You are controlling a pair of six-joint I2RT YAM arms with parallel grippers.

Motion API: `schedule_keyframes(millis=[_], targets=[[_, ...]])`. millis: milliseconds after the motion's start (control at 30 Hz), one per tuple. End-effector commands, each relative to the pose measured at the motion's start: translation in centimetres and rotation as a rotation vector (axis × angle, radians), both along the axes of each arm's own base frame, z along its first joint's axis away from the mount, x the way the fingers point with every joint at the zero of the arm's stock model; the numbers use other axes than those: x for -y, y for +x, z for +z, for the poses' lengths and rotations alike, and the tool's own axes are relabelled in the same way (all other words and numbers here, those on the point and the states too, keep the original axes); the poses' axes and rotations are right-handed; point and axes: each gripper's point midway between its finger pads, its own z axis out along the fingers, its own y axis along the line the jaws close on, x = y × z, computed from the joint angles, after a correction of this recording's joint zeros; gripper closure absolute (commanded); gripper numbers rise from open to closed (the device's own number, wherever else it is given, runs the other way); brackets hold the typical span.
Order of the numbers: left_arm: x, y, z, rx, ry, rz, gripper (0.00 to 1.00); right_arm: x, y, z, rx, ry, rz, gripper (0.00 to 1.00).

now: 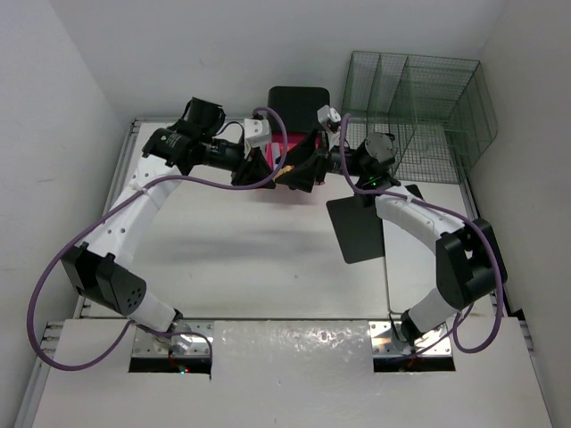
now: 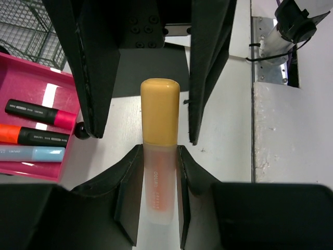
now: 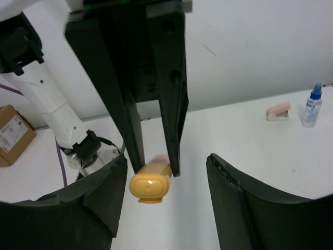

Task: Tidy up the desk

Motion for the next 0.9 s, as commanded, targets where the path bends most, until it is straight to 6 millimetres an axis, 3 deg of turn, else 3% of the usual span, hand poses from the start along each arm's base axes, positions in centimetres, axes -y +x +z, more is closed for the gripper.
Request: schedule_keyframes(millis=[0, 167, 367, 500, 567, 600, 633, 667, 700, 733, 767, 800, 867], targets=[[0.7, -0.5, 2.4, 0.052, -0.053, -0.041, 1.0, 0.0, 0.7, 0.5, 0.044, -0.009, -0.041, 0.39], [0.9, -0.4, 2.2, 0.043, -0.058, -0.044, 1.0, 0.1, 0.5, 0.9, 0.052, 0.012, -0.047, 0.5], [1.2, -0.4, 1.3, 0.011, -0.066, -0.052, 1.0, 0.3, 0.1, 0.9, 0.054, 0.018, -0.049, 0.57], [1.3, -0.2, 1.7, 0.012, -0.073, -0.044, 1.0, 0.2, 0.4, 0.7, 0.031, 0.019, -0.068, 0.91], [1.4, 0.0, 1.8, 0.002, -0.076, -0.026, 1.0, 0.3, 0.5, 0.7, 0.025, 0.021, -0.079, 1.0], [1.4, 0.3, 1.7, -0.004, -0.074, -0.007, 1.0, 0.4, 0.6, 0.7, 0.022, 0.022, -0.087, 1.0], [1.5, 0.8, 1.5, -0.012, -0.067, 0.018, 0.94, 0.5, 0.7, 0.5, 0.02, 0.015, -0.098, 1.0], [1.5, 1.6, 1.2, -0.013, -0.054, 0.058, 0.7, 0.5, 1.2, 0.6, 0.017, 0.015, -0.129, 1.0], [1.4, 1.9, 0.6, -0.022, -0.043, 0.076, 0.57, 0.8, 1.6, 0.8, 0.049, 0.008, -0.163, 1.0], [1.4, 2.2, 0.3, -0.027, -0.036, 0.096, 0.45, 0.8, 2.2, -0.2, 0.007, -0.036, -0.197, 1.0], [1.2, 3.1, 0.2, -0.005, -0.025, 0.134, 0.11, 1.2, 3.0, -0.5, 0.006, -0.063, -0.247, 1.0], [1.0, 3.5, -0.2, -0.021, -0.016, 0.17, 0.04, 2.0, 5.2, -0.9, 0.031, -0.1, -0.38, 1.0], [0.3, 4.8, -0.3, 0.0, 0.013, 0.262, 0.0, 3.5, 7.1, -2.4, -0.034, -0.203, -0.518, 1.0]])
